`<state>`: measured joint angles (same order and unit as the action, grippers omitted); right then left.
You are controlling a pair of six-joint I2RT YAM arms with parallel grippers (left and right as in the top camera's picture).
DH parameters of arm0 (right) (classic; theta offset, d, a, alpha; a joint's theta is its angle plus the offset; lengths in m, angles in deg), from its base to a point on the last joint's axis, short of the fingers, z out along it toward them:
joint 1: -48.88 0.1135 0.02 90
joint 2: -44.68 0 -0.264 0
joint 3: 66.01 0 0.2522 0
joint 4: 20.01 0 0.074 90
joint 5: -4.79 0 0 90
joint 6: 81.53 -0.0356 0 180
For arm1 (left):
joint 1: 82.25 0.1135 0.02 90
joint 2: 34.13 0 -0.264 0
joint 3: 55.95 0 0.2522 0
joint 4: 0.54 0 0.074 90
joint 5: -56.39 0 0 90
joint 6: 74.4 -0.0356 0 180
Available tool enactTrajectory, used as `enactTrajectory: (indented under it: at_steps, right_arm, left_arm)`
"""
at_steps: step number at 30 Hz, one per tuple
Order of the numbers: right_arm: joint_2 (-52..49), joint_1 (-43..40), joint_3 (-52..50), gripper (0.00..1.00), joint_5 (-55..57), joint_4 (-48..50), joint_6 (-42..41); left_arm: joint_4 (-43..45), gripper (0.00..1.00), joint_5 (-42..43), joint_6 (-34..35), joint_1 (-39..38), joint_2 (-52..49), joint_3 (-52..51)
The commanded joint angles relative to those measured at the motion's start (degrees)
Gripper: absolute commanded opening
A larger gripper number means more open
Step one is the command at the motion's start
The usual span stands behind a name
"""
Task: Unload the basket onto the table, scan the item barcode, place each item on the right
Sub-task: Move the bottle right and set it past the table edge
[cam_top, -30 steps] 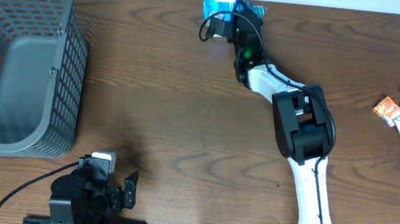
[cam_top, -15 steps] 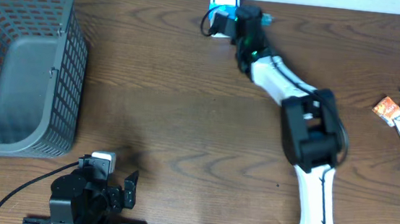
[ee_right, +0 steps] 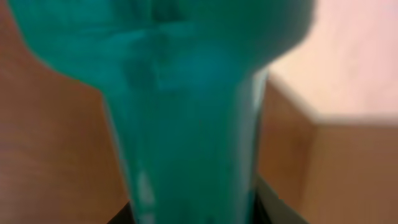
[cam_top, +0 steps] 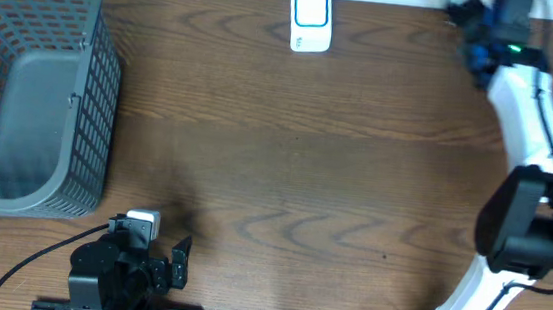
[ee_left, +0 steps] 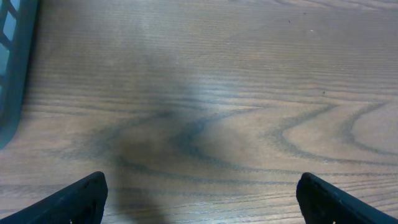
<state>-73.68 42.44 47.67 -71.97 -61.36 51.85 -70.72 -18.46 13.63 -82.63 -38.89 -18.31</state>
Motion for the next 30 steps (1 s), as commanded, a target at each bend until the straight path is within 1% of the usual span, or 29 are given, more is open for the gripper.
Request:
enactTrajectory:
  at_steps: [1,4,6,9,12,13,14,15,16,17,20,22,25,30]
  right_arm:
    - [-1.55,-4.35,-4.26,0.01,-4.55,1.11,-7.39]
    - [-2.45,-8.24,-7.65,0.03,-4.59,3.72,-7.82]
    - [-2.95,-10.19,-9.11,0.09,-4.66,4.94,-8.22]
    - [-3.30,-12.70,-11.30,0.13,-4.92,7.26,-11.50]
    - [-3.30,-14.67,-12.33,0.20,-5.95,8.35,-14.25]
    - [-3.32,-15.17,-12.33,0.25,-6.03,8.39,-15.10]
    - [-3.30,-15.56,-12.33,0.34,-5.99,8.55,-16.00]
    - [-3.21,-15.98,-12.20,0.51,-5.90,8.61,-17.27]
    - [-2.97,-16.15,-11.96,0.82,-5.90,8.55,-18.53]
    - [-2.56,-16.24,-11.65,0.99,-5.90,8.52,-20.17]
    - [0.96,-15.93,-10.60,0.99,-7.37,8.55,-26.03]
    - [4.61,-15.47,-10.27,0.99,-10.47,8.52,-27.76]
    - [12.50,-14.49,-10.27,0.99,-18.62,8.17,-30.29]
    - [27.10,-12.44,-10.27,0.99,-34.91,6.91,-37.97]
  left_arm:
    - [-0.04,0.97,0.70,-0.79,0.26,0.20,0.50]
    - [-0.04,0.97,0.70,-0.79,0.26,0.20,0.50]
    - [-0.04,0.97,0.70,-0.79,0.26,0.20,0.50]
    - [-0.04,0.97,0.70,-0.79,0.26,0.20,0.50]
    - [-0.04,0.97,0.70,-0.79,0.26,0.20,0.50]
    - [-0.02,0.97,0.70,-0.79,0.26,0.20,0.50]
    - [-0.04,0.97,0.70,-0.79,0.26,0.20,0.50]
    - [-0.04,0.97,0.70,-0.79,0.26,0.20,0.50]
    - [-0.02,0.97,0.70,-0.79,0.26,0.20,0.50]
    - [-0.04,0.97,0.70,-0.79,0.26,0.20,0.50]
    - [-0.04,0.97,0.70,-0.79,0.26,0.20,0.50]
    - [-0.04,0.97,0.70,-0.79,0.26,0.20,0.50]
    - [-0.04,0.97,0.70,-0.79,0.26,0.20,0.50]
    - [-0.04,0.97,0.70,-0.79,0.26,0.20,0.50]
